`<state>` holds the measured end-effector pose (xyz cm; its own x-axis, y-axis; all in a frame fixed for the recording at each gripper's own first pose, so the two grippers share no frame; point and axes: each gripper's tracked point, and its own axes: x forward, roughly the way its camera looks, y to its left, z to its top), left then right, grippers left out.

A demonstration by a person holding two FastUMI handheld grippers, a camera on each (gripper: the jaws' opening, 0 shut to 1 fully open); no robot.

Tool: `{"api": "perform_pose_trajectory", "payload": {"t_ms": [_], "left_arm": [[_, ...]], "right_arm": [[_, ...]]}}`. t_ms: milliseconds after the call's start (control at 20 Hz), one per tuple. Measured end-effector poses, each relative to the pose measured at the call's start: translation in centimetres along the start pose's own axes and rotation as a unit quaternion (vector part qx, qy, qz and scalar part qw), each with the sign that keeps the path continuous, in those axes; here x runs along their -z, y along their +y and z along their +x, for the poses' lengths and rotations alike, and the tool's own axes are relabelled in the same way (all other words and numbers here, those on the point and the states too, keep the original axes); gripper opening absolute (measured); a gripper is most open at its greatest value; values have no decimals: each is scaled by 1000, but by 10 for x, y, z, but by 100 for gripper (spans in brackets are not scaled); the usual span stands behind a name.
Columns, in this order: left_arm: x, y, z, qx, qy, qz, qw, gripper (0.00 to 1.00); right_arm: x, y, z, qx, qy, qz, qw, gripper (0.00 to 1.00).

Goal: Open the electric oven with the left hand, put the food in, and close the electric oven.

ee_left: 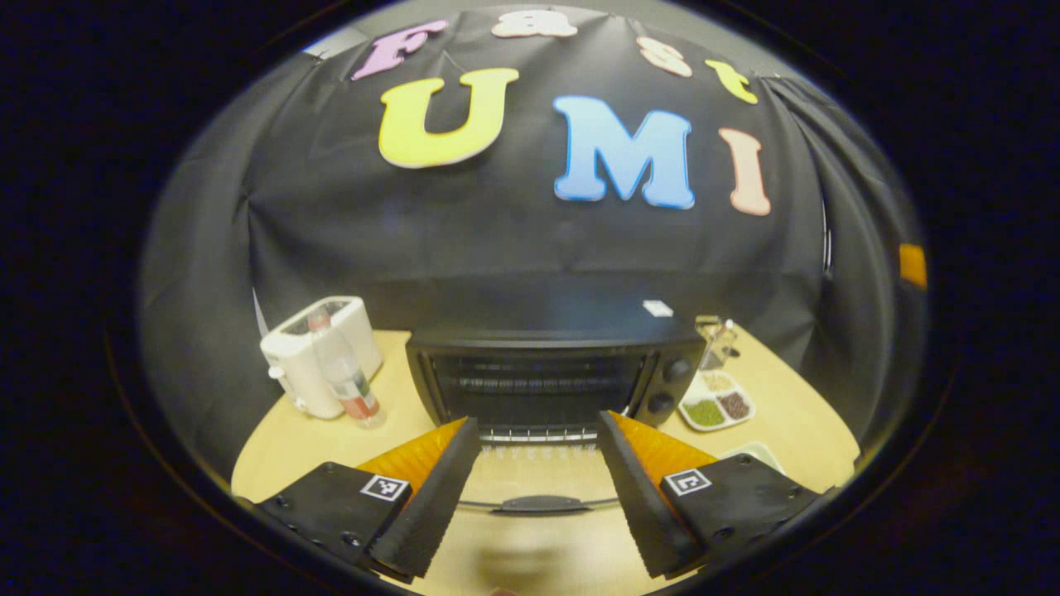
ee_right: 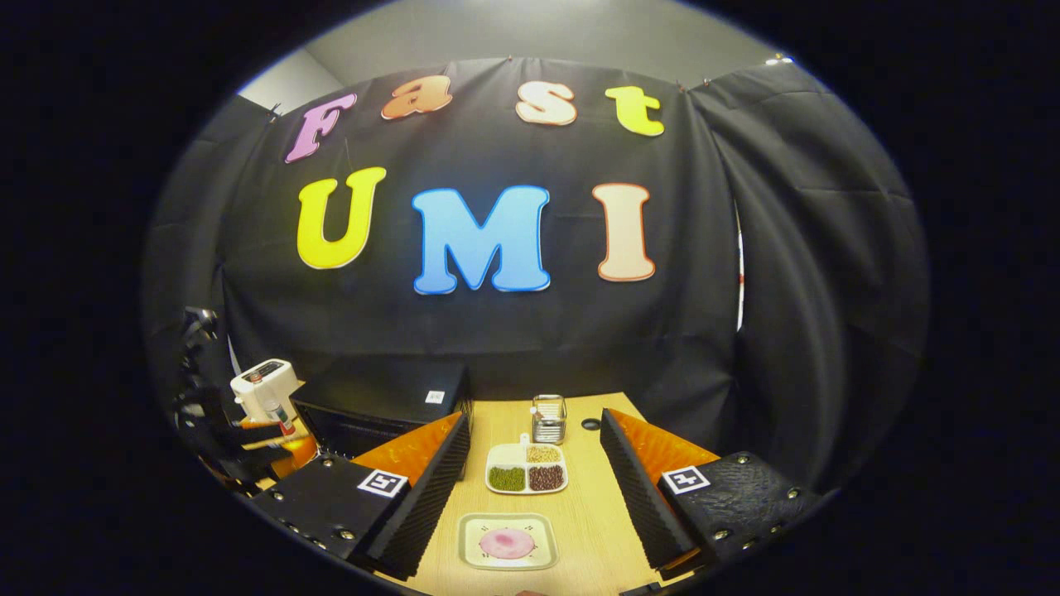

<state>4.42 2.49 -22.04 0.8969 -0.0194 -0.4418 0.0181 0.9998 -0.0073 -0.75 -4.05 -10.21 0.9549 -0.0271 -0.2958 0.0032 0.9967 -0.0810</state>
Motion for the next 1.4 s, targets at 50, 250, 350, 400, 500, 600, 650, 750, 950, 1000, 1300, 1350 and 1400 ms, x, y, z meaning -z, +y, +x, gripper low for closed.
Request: {"api": "perform_pose_trajectory", "payload": {"t_ms": [50, 250, 350, 400, 500, 600, 650, 750, 950, 1000, 1300, 1350, 1400], "left_arm": [[-22, -1, -9, -1, -27, -4, 1000, 100], [-96, 2, -54, -14, -120, -8, 993, 92], [-123, 6, -74, -21, -152, -6, 988, 100], [-134, 8, -82, -25, -164, -6, 986, 100], [-144, 14, -93, -31, -176, -4, 984, 100], [-148, 20, -101, -41, -180, -3, 983, 100], [-148, 25, -105, -47, -182, -3, 982, 100], [-145, 32, -112, -61, -181, -3, 982, 100], [-130, 46, -118, -85, -163, -4, 983, 100], [-127, 50, -121, -90, -159, -5, 983, 100], [-111, 68, -131, -117, -137, -12, 984, 100], [-108, 69, -131, -119, -133, -12, 984, 100], [-106, 70, -132, -120, -129, -12, 984, 100]], "right_arm": [[10, -4, 6, -5, 20, -2, 1000, 96], [61, -18, 30, -22, 115, 23, 993, 96], [92, -25, 43, -24, 177, 45, 983, 96], [108, -29, 47, -22, 206, 48, 977, 96], [137, -31, 56, -31, 256, 60, 964, 96], [160, -38, 62, -35, 292, 73, 953, 93], [173, -41, 67, -35, 308, 74, 948, 96], [195, -47, 74, -34, 335, 68, 939, 96], [240, -49, 85, -32, 385, 34, 922, 97], [249, -48, 89, -26, 396, 31, 917, 96], [289, -38, 95, -11, 443, 14, 896, 86], [293, -37, 94, -12, 447, 4, 895, 84], [295, -39, 94, -5, 452, -8, 892, 83]]}}
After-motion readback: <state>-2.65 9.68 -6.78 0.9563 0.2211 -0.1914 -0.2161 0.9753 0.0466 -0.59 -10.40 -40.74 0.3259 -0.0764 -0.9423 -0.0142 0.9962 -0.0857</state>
